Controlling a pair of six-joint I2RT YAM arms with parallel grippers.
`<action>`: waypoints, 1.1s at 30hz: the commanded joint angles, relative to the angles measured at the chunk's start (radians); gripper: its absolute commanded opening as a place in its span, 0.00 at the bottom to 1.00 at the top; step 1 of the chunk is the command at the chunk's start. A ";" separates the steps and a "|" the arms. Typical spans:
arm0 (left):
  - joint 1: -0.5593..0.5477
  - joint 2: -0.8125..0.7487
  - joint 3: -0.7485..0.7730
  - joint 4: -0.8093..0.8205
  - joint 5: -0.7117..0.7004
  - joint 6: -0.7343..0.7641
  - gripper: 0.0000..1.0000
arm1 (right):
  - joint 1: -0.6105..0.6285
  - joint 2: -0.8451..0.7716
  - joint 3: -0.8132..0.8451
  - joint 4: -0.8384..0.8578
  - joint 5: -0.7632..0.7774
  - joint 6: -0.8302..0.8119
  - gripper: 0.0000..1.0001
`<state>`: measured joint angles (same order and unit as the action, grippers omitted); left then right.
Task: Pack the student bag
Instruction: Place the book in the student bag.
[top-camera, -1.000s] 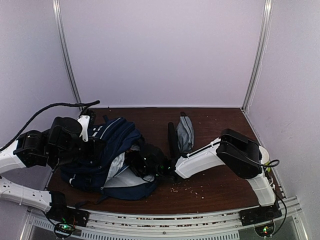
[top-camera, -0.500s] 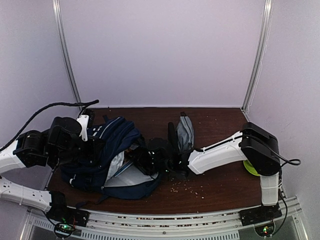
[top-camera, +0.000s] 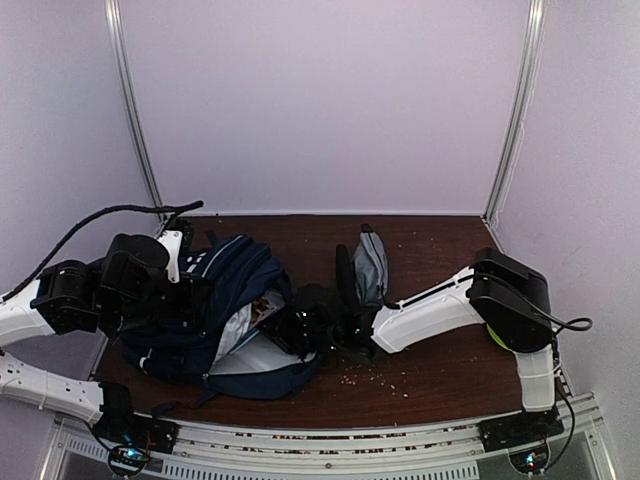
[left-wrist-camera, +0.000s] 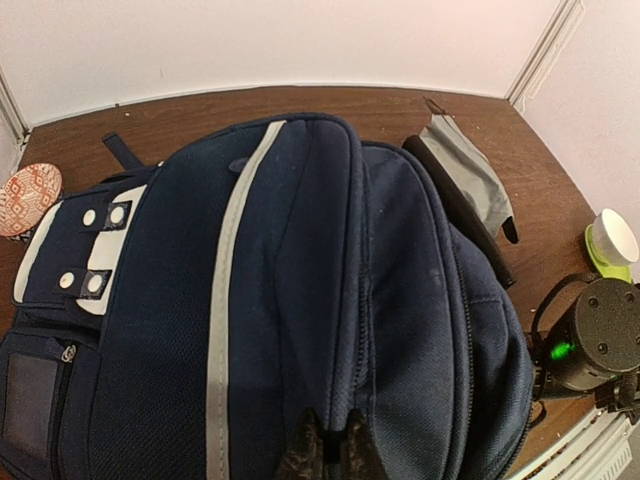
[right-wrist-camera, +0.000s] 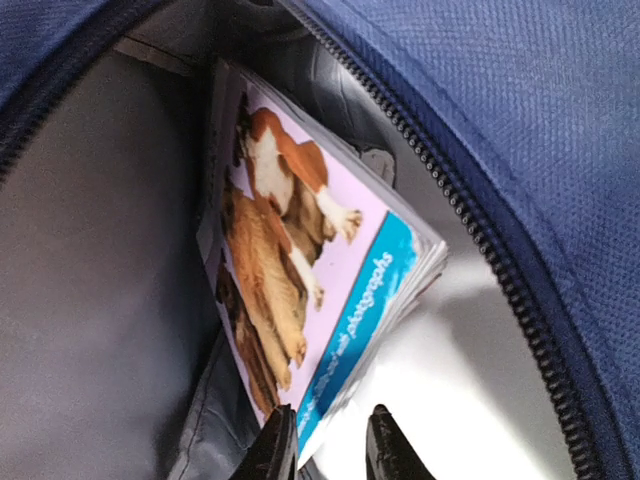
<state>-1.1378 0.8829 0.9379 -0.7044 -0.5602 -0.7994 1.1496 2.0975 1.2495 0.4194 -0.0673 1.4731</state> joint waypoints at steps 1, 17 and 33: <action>-0.004 -0.021 0.039 0.215 -0.010 -0.006 0.00 | -0.003 0.027 0.039 -0.026 -0.002 -0.001 0.24; -0.004 -0.040 0.017 0.234 0.047 -0.032 0.00 | -0.007 0.162 0.269 -0.091 -0.027 -0.025 0.00; -0.004 -0.086 0.001 0.206 -0.019 -0.030 0.00 | -0.021 0.180 0.353 -0.067 -0.079 -0.063 0.43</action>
<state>-1.1378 0.8532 0.9180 -0.6788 -0.5282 -0.8207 1.1378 2.3676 1.6821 0.3462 -0.1299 1.4551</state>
